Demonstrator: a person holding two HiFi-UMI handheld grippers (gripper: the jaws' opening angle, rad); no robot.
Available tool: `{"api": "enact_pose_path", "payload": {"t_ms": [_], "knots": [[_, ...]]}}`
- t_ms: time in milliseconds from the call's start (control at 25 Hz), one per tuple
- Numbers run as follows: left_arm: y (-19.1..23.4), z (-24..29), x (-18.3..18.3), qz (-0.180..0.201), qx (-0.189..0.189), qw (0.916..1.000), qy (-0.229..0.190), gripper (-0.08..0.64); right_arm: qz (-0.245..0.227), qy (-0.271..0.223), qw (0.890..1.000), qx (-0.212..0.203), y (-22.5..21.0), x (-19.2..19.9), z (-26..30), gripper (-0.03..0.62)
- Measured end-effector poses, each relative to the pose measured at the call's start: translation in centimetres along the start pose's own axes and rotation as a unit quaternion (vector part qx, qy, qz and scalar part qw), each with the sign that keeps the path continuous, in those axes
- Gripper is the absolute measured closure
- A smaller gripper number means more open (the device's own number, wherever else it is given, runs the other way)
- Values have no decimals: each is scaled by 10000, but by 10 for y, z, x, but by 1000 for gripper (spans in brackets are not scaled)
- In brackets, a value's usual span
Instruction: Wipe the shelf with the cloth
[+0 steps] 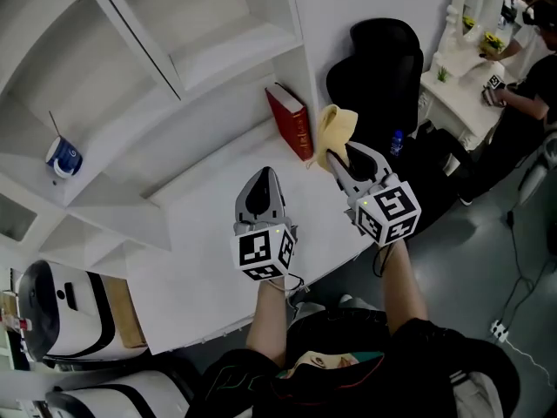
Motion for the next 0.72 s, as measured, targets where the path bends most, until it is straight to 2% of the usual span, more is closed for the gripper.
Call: {"api": "enact_pose_path", "payload": {"t_ms": [280, 720], "knots": [[-29, -1, 24, 11, 46, 9999, 166, 560, -199, 321, 9992, 117, 4, 17, -26, 483], [-49, 1, 25, 8, 59, 10000, 74, 560, -199, 162, 9997, -65, -4, 17, -36, 483]]}}
Point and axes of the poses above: the fingertips, and each gripper's own axes: z forward along the fingers, y to its left, x out of its underside, the point moved 9 cm from there along -z, backward along the fingers, and after that the axes turned 3 degrees about -x, right-handed, at the moved point
